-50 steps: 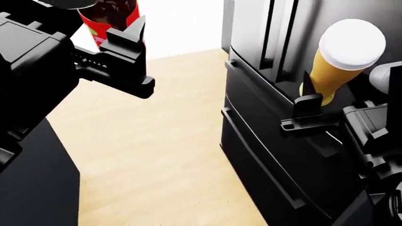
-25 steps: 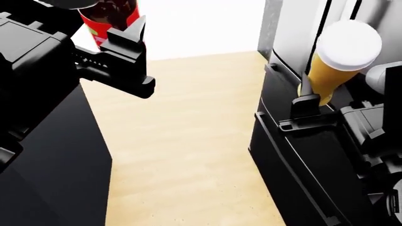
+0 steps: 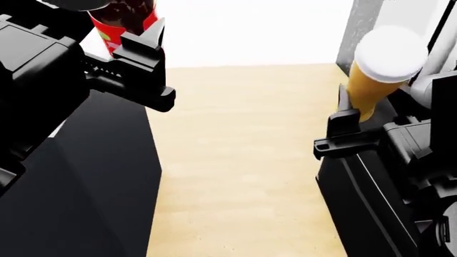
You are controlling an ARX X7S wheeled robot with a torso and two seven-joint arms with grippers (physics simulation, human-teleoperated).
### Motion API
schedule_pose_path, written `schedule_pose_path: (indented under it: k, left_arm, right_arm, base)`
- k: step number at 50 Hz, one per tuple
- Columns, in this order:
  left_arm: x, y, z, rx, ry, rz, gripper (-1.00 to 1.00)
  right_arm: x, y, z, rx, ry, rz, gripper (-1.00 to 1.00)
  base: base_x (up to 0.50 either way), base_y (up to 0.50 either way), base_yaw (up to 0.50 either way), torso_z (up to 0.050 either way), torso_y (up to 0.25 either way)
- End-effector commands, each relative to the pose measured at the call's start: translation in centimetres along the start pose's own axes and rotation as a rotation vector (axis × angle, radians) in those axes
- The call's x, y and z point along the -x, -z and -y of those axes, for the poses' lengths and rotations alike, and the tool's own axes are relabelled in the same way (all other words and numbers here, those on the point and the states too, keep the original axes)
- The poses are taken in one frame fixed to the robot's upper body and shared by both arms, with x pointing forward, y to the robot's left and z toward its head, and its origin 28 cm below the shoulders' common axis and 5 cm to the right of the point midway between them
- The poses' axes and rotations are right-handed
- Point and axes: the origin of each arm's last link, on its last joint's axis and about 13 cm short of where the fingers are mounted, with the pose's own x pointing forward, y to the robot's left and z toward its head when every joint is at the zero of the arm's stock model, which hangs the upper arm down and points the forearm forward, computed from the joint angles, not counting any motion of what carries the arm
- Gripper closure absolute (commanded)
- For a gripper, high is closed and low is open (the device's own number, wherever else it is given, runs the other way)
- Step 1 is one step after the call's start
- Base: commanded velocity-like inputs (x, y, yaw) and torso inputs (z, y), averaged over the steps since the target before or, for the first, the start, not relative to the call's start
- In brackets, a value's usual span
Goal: Move the drinks to the dining counter.
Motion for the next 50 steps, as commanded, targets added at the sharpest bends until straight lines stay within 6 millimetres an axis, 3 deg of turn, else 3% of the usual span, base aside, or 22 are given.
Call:
schedule_pose_path:
  k: [1,6,24,50]
  left_arm:
    - [0.0,0.0,0.0,0.01,-0.009,0.004,1.0]
    - [0.1,0.0,-0.1,0.01,-0.011,0.005,1.0]
    - [0.0,0.0,-0.1,0.012,-0.011,0.004,1.0]
    - [0.3,-0.2,-0.3,0.009,-0.018,0.008,1.0]
  right_arm:
    - [0.0,0.0,0.0,0.002,-0.002,0.009,1.0]
    - [-0.1,0.0,-0.2,0.028,-0.021,0.029,1.0]
    - [-0.4,0.1,-0.7,0.101,-0.043,0.047,1.0]
    - [-0.2,-0.7,-0.6,0.11,-0.049,0.081,1.0]
  base:
    - [0.0,0.0,0.5,0.0,0.0]
    - [-0.37,0.07,0.0,0.0,0.0]
    - [0.02,0.5,0.0,0.0,0.001]
    - [-0.48,0.19,0.0,0.0,0.001]
